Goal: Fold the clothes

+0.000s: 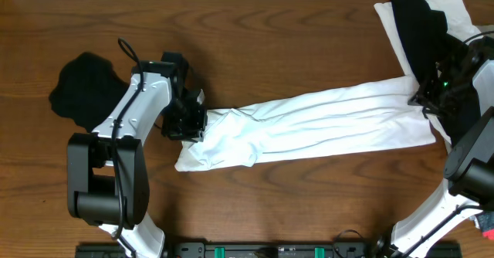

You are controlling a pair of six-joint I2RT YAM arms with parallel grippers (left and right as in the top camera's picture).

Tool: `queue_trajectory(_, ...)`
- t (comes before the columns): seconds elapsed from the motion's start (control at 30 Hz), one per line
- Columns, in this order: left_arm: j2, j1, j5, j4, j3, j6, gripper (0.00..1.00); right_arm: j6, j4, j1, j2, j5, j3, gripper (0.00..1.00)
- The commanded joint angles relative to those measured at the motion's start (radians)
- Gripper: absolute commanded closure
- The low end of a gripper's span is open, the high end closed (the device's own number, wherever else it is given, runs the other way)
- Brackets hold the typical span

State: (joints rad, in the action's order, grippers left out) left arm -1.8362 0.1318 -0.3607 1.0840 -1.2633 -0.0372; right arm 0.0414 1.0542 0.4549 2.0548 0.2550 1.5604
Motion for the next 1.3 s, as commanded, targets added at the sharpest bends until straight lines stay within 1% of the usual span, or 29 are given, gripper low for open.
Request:
queue_trajectory(0.0,0.023,-0.002,-0.005,0.003,0.001,-0.001,0.87,-0.005,0.001,-0.008,-0.02,-0.013,-0.007,0.51)
queue_trajectory(0.17,0.023,-0.002,-0.005,0.003,0.001,-0.001,0.86,-0.005,0.004,-0.007,-0.02,-0.079,-0.013,0.47)
queue_trajectory(0.33,0.023,-0.002,-0.005,0.002,0.001,-0.001,0.87,-0.005,0.001,-0.007,-0.018,-0.109,-0.047,0.47)
queue_trajectory(0.43,0.023,-0.002,-0.005,-0.001,0.001,-0.001,0.87,-0.005,0.008,-0.007,-0.018,-0.108,-0.05,0.49)
queue_trajectory(0.47,0.023,-0.002,-0.005,-0.001,0.001,-0.001,0.86,-0.005,0.009,-0.008,-0.018,-0.109,-0.05,0.52)
queue_trajectory(0.5,0.023,-0.002,-0.005,-0.001,0.001,-0.001,0.86,-0.005,0.009,-0.007,-0.018,-0.108,-0.05,0.58)
queue_trajectory(0.53,0.023,-0.002,-0.005,-0.001,0.001,-0.001,0.86,-0.005,0.009,-0.007,-0.018,-0.109,-0.05,0.69)
queue_trajectory(0.6,0.023,-0.002,-0.005,-0.001,0.001,-0.001,0.87,-0.005,0.009,-0.008,-0.018,-0.107,-0.05,0.99)
queue_trajectory(0.83,0.023,-0.002,-0.005,-0.001,0.001,-0.001,0.87,-0.013,-0.022,-0.007,-0.019,0.016,-0.038,0.99)
queue_trajectory(1.0,0.023,-0.002,-0.005,-0.002,0.001,-0.001,0.87,-0.013,-0.096,-0.007,-0.019,0.079,-0.036,0.99)
queue_trajectory(1.27,0.023,-0.002,-0.005,-0.023,0.001,-0.002,0.86,-0.039,-0.2,-0.007,-0.019,0.313,-0.036,0.99)
